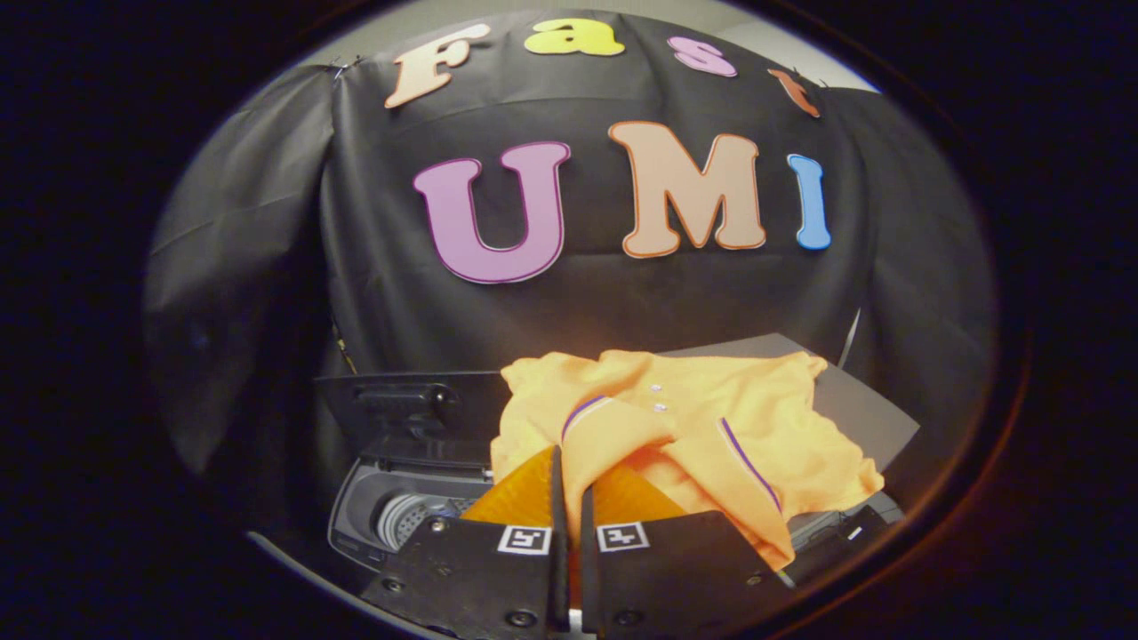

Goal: Put the clothes into the washing machine and then close the washing machine lid.

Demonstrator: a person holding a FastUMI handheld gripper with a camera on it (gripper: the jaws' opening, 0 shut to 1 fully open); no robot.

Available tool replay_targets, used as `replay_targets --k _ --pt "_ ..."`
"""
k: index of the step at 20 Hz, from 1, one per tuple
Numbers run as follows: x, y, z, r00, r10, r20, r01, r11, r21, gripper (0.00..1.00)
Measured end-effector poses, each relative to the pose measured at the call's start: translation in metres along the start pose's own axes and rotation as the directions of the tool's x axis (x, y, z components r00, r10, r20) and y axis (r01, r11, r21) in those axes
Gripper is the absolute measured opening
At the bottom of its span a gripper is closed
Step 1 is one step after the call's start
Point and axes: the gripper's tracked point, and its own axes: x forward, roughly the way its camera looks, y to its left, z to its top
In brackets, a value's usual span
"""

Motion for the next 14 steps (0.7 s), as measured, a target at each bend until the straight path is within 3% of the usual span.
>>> replay_targets --k 6,14 --pt "0.004 0.081 0.012 0.995 0.100 0.027 -0.100 0.995 -0.027 0.05" --pt "0.039 0.180 -0.018 0.978 0.208 -0.024 -0.209 0.977 -0.037 0.05"
